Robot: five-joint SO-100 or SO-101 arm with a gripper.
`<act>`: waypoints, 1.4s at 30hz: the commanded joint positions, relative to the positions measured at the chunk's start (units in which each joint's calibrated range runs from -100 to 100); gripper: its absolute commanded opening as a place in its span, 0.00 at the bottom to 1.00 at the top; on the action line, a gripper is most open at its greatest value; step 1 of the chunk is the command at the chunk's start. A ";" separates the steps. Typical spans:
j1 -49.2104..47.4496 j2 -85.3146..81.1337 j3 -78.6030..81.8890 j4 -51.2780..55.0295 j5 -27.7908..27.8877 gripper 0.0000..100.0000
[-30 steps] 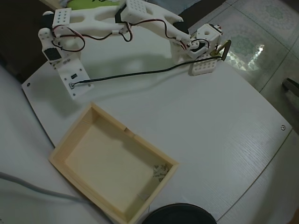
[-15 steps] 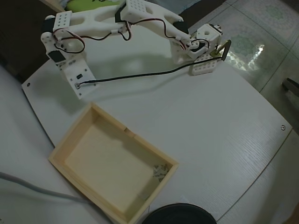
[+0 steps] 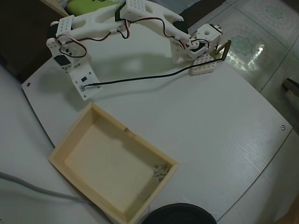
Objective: Pick up the small blue cube and put it into the box
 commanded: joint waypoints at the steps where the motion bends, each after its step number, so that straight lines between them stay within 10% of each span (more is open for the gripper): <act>1: 0.19 -0.69 0.09 -0.30 0.06 0.24; 16: -0.18 -0.69 0.09 -0.56 0.06 0.07; 42: -2.46 -2.89 -19.00 9.89 -0.36 0.06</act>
